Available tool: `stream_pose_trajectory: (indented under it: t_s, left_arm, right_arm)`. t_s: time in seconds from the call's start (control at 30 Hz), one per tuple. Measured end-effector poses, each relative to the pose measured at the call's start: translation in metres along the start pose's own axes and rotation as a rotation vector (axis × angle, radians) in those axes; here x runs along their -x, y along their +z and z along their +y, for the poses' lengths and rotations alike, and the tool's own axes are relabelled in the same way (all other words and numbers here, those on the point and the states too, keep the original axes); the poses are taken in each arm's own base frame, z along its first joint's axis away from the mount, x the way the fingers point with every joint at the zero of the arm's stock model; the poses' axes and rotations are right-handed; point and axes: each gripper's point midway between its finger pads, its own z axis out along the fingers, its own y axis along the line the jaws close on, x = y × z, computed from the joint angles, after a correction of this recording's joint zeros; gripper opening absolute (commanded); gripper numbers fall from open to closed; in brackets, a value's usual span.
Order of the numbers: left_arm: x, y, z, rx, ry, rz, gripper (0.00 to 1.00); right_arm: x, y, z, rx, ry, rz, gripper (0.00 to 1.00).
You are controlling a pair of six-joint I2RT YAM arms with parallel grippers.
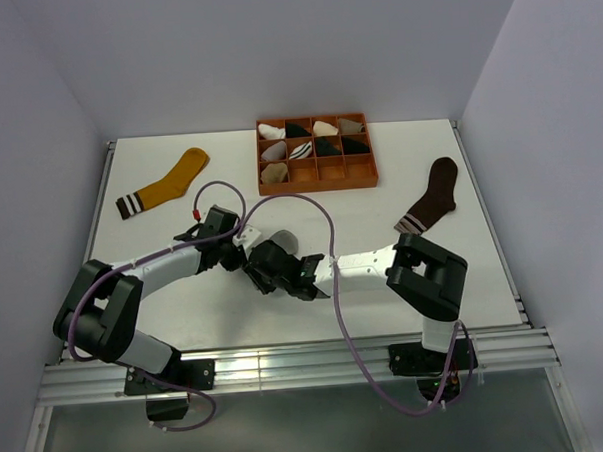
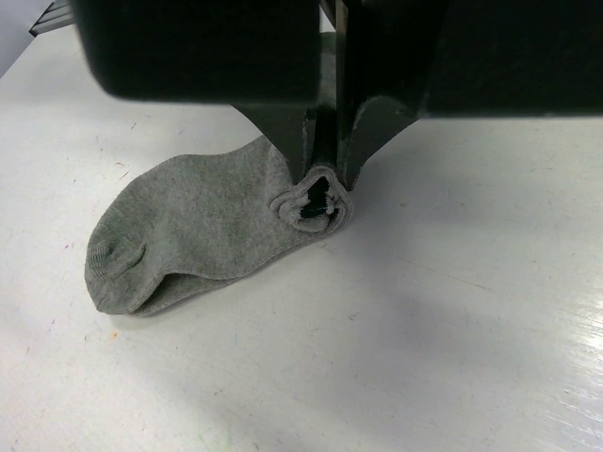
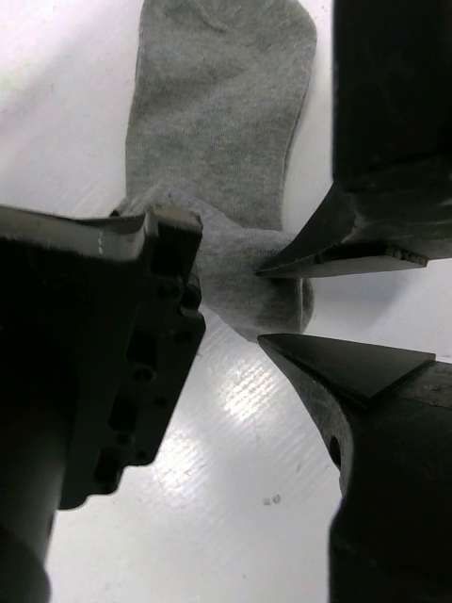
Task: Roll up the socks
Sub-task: Roll the sock at the center of the board.
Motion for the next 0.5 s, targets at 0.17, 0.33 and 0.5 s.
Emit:
stream_pose_trajectory:
  t_s: [0.17,0.33,0.5]
  left_arm:
    - [0.000,0.000,0.000,-0.001,0.004,0.000,0.00]
    - [0.000,0.001,0.000,-0.003,0.010,0.002,0.00]
    - [0.000,0.001,-0.001,-0.004,0.018,0.002,0.00]
  right_arm:
    - [0.003,0.001,-0.004,-0.026,0.001,-0.013,0.45]
    - [-0.001,0.006,-0.009,-0.052,-0.009,-0.009,0.50]
    - [-0.005,0.014,-0.012,-0.077,-0.025,0.007,0.53]
